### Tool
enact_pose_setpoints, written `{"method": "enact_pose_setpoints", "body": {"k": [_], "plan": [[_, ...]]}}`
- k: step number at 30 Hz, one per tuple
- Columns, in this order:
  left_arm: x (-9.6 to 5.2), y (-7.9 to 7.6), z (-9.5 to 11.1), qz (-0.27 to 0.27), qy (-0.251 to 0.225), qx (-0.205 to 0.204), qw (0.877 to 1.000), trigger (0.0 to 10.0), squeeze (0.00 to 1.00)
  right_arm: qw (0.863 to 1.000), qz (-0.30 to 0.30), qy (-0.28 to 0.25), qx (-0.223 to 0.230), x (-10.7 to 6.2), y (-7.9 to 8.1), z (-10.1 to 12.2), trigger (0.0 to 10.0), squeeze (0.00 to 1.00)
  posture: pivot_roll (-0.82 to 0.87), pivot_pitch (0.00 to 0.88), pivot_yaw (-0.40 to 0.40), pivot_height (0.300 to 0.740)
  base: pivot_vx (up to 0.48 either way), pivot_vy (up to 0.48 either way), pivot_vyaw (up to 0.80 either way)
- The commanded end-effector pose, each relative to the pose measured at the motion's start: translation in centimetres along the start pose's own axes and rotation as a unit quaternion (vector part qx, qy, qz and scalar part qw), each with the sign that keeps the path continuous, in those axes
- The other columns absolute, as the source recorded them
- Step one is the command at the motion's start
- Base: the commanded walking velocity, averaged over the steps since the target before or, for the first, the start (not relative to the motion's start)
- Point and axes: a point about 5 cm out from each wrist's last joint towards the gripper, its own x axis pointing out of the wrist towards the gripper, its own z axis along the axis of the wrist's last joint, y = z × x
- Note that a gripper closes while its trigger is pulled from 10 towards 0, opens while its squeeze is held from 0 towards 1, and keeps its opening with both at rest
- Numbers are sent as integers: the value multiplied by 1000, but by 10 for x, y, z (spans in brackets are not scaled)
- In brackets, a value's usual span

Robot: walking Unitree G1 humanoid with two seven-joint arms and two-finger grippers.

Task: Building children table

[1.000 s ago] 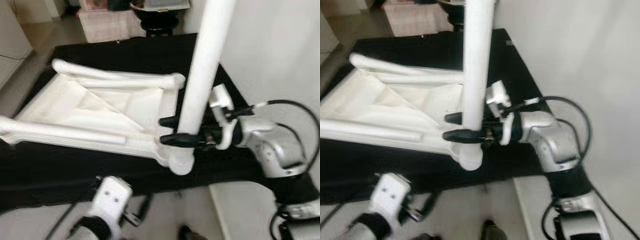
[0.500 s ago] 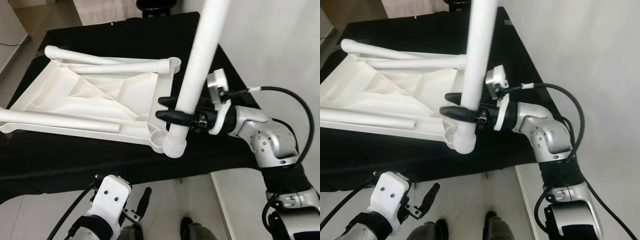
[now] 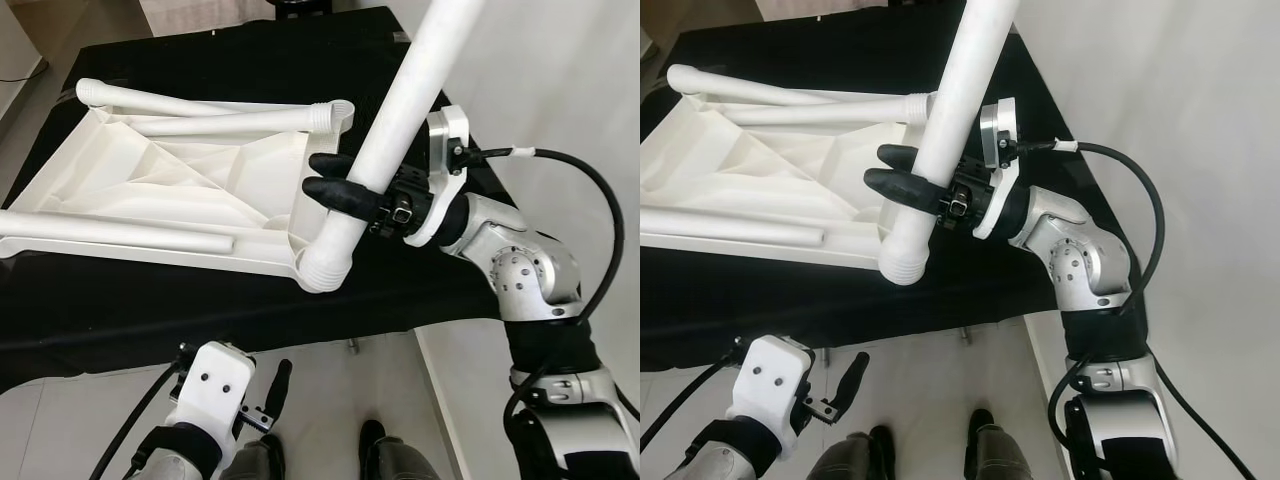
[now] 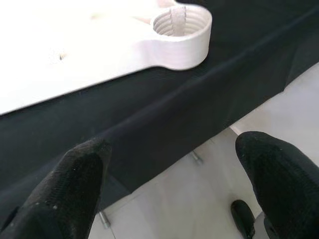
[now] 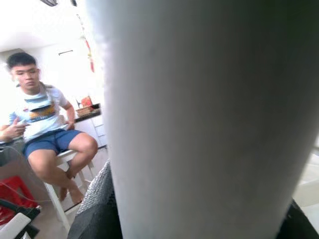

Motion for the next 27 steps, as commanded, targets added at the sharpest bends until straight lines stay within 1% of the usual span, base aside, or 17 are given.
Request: {"method": "enact_pose_setpoints", "body": {"k": [1,3,6,7,8,9,12,14,15,17,27], "plan": [[0,-1,-6,8,10,1,1000,10000,0,1000,5,-4,-7,7,2,0,10000,0,-25,312,20,740,0,0,0],[3,0,-7,13,8,4,1000,10000,0,1000,-1,-11,-6,8,0,0,10000,0,-24,292,14,740,0,0,0],[5,1,-7,16,5,4,1000,10000,0,1000,-4,-15,-6,8,0,0,10000,0,-23,286,13,740,0,0,0],[8,3,-6,26,0,5,1000,10000,0,1000,-8,-21,-6,9,-2,1,10000,0,-17,264,7,740,0,0,0],[10,4,-6,34,-4,6,999,10000,0,1000,-11,-25,-6,10,-2,1,10000,0,-17,264,7,740,0,0,0],[13,7,-6,44,-6,6,999,10000,0,999,-14,-33,-7,11,-3,3,10000,0,-15,247,2,740,379,0,0],[15,10,-6,57,-5,6,998,10000,0,999,-16,-39,-7,12,-4,4,10000,0,-16,242,-1,740,446,0,0],[17,13,-3,76,-22,-9,997,10000,0,999,-21,-46,-10,14,-6,5,10000,0,-14,234,-4,740,467,0,0],[17,13,-3,76,-22,-9,997,10000,0,999,-21,-46,-10,14,-6,5,10000,0,-14,234,-4,740,454,0,0],[17,17,-6,97,-13,-17,995,10000,0,998,-26,-48,-14,15,-8,5,10000,0,-12,227,-4,740,0,0,0],[20,20,-9,108,-13,-13,994,10000,0,998,-33,-44,-24,16,-8,3,10000,0,-16,219,2,740,0,0,0]]}}
